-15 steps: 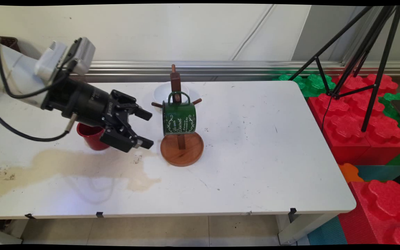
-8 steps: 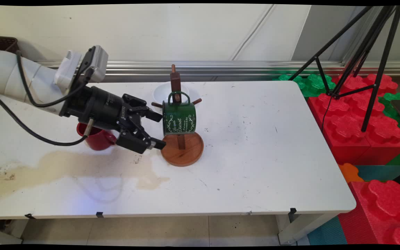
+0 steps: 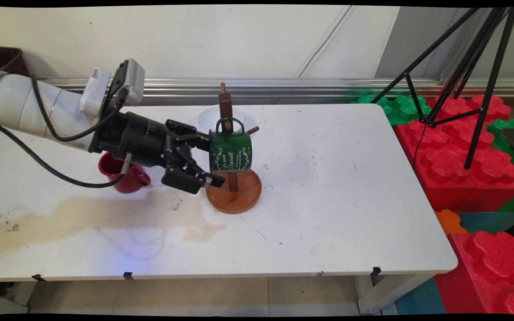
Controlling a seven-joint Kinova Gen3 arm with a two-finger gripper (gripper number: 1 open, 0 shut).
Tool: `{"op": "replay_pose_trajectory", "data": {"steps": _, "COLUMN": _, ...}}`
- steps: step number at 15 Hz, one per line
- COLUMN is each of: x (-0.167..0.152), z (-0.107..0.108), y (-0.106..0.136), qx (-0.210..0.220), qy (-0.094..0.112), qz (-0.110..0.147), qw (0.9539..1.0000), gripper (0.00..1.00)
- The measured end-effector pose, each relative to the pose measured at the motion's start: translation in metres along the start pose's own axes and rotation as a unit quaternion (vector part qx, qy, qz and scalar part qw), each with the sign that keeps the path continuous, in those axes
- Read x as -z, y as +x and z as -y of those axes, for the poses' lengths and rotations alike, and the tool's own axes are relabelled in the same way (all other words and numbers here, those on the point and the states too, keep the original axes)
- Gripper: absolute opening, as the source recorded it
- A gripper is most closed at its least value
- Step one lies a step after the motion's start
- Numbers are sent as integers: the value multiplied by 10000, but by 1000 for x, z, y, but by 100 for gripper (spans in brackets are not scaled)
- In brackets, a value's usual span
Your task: Pick up the green mug from the rack
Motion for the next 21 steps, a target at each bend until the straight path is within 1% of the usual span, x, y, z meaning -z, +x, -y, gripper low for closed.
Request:
{"op": "replay_pose_trajectory", "data": {"steps": 8, "x": -9, "z": -2, "y": -4, "qx": 175, "qy": 89, "qz": -197, "qw": 9996, "gripper": 100}}
{"op": "replay_pose_trajectory", "data": {"steps": 15, "x": -14, "z": -4, "y": -7, "qx": 264, "qy": 144, "qz": -277, "qw": 9992, "gripper": 100}}
{"op": "replay_pose_trajectory", "data": {"steps": 16, "x": -15, "z": -4, "y": -7, "qx": 274, "qy": 147, "qz": -287, "qw": 9991, "gripper": 0}}
{"op": "replay_pose_trajectory", "data": {"steps": 21, "x": -15, "z": -5, "y": -9, "qx": 295, "qy": 120, "qz": -299, "qw": 9990, "gripper": 0}}
